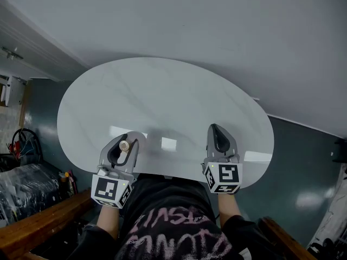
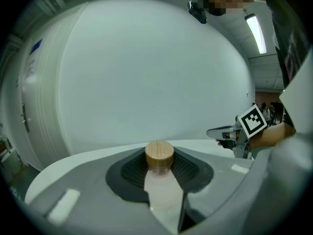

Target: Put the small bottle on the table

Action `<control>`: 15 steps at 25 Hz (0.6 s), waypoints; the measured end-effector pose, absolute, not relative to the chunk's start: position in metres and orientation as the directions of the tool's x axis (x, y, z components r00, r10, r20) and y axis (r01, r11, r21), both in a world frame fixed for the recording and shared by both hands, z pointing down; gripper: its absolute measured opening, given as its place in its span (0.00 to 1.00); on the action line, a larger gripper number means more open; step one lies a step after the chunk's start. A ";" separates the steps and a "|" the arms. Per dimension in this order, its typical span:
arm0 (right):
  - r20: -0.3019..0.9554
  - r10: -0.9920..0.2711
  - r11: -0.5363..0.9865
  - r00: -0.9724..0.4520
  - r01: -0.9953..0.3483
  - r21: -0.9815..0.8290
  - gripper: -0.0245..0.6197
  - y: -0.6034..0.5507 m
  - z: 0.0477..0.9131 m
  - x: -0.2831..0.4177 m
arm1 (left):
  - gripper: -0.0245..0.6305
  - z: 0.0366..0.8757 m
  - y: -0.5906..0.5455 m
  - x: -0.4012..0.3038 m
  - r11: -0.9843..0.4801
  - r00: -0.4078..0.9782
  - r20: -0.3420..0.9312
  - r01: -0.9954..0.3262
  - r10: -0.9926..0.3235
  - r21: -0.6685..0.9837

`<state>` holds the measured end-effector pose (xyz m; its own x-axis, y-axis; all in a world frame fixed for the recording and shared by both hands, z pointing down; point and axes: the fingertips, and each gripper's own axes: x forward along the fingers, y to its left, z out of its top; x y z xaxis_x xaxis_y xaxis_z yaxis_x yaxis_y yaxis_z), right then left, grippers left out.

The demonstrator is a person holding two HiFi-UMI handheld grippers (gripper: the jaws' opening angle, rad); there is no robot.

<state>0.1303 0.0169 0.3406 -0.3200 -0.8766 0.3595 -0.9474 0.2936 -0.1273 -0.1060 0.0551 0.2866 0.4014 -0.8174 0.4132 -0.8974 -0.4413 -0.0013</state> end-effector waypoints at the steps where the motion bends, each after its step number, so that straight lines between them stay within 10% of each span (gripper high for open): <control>1: 0.361 -0.877 0.291 -0.318 -0.948 -0.130 0.06 0.017 0.340 0.130 | 0.23 0.286 0.055 -0.106 -0.444 0.403 0.413 -0.896 -0.817 -0.002; 15: 0.376 -0.886 0.257 -0.270 -0.963 -0.085 0.05 0.009 0.334 0.116 | 0.23 0.288 0.035 -0.121 -0.488 0.451 0.395 -0.873 -0.800 0.007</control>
<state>0.1161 0.0088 0.3337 -0.2699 -0.8864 0.3761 -0.9627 0.2570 -0.0851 -0.1208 0.0354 0.2878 0.4506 -0.8004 0.3954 -0.8729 -0.4879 0.0070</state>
